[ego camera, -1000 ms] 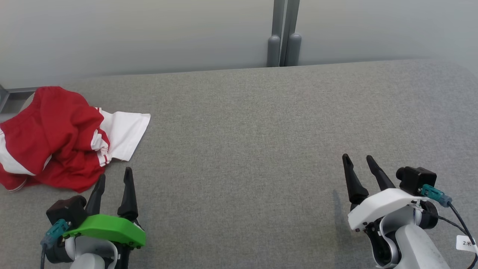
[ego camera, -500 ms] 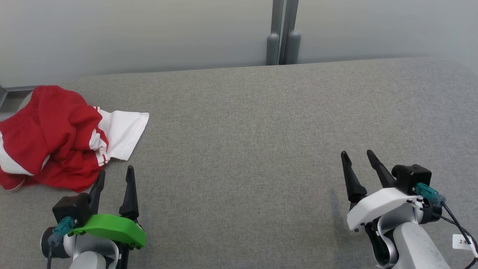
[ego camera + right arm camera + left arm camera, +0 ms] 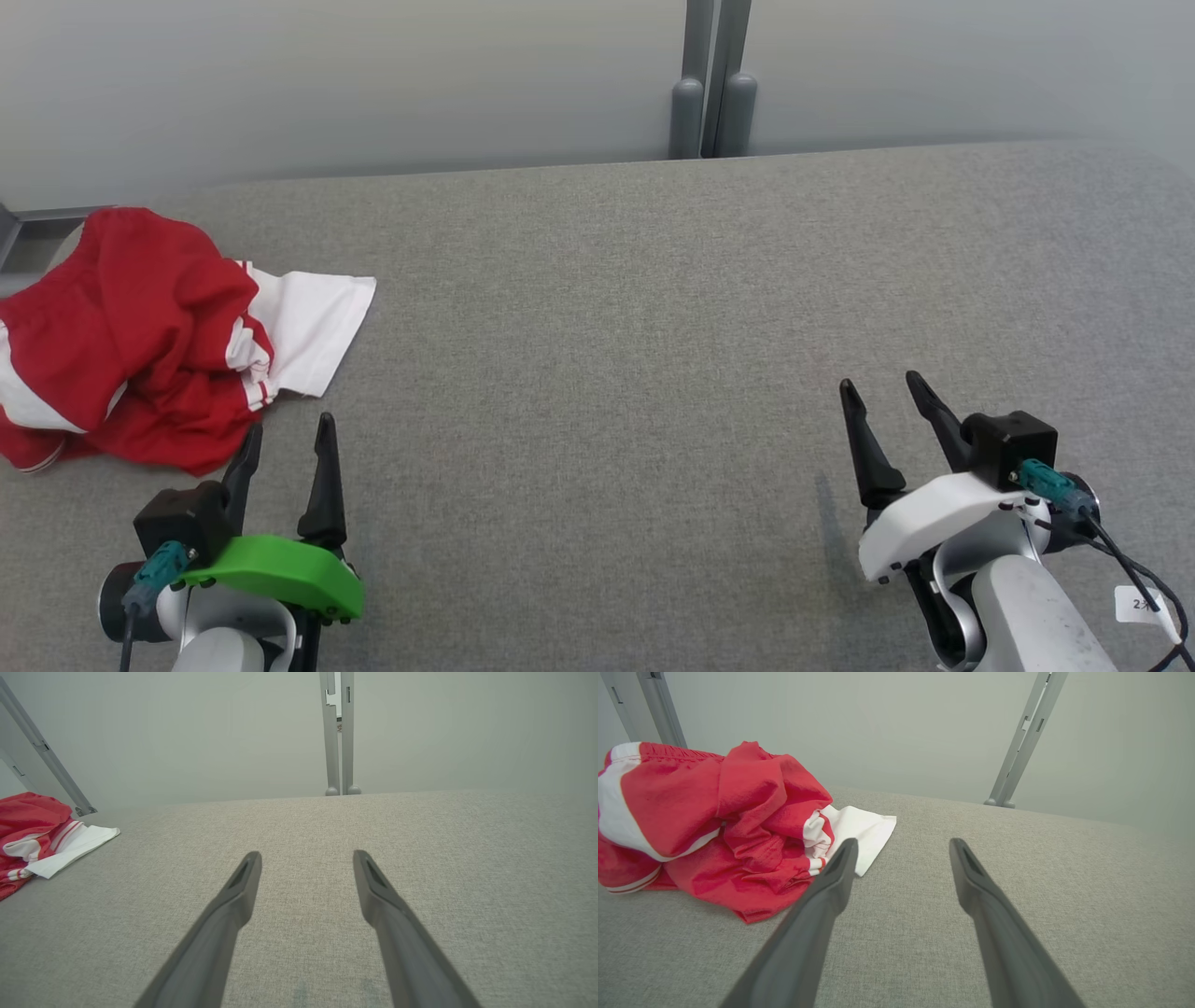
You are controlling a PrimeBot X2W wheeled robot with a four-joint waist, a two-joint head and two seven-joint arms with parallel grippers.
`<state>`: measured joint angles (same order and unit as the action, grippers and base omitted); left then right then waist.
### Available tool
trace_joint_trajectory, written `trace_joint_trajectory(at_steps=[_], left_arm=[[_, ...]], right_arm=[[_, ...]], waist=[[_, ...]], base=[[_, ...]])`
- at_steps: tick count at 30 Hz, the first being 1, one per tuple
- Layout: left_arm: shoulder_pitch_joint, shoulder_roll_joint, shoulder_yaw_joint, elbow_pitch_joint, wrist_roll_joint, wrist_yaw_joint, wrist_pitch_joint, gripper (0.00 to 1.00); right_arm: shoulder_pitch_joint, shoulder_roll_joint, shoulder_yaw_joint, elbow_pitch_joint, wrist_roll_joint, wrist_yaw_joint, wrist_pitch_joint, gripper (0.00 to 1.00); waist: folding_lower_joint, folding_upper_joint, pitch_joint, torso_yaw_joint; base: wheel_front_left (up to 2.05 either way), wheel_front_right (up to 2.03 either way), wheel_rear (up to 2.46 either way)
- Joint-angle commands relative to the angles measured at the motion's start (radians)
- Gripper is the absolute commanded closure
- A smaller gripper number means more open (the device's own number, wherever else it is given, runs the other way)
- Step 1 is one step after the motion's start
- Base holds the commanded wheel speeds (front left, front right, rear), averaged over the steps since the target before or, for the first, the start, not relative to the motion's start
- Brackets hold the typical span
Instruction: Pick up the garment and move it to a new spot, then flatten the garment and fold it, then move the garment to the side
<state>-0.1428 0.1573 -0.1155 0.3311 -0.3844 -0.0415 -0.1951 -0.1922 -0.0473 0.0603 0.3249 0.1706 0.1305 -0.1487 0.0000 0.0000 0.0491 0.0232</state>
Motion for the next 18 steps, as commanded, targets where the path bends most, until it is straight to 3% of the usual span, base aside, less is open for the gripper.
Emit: trace_joint_trajectory(at_steps=[1,12,18], left_arm=[[-0.007,0.008,-0.002,-0.005,0.015,-0.001,-0.006,0.0],[0.009,0.015,-0.012,-0.023,0.056,0.015,-0.012,0.0],[0.009,0.01,-0.004,-0.019,0.026,0.009,-0.011,0.0]], right_arm=[[-0.017,-0.005,0.002,-0.001,-0.021,0.0,-0.008,0.0],[-0.018,-0.005,0.015,-0.001,-0.083,0.0,-0.024,0.0],[-0.013,-0.005,-0.003,-0.007,0.002,0.0,-0.039,0.0]], waist=[[0.0,0.0,0.001,0.001],[0.0,0.0,0.008,0.002],[0.0,0.0,0.011,0.002]], base=[[0.0,0.0,0.0],[0.0,0.0,0.0],[0.0,0.0,0.0]])
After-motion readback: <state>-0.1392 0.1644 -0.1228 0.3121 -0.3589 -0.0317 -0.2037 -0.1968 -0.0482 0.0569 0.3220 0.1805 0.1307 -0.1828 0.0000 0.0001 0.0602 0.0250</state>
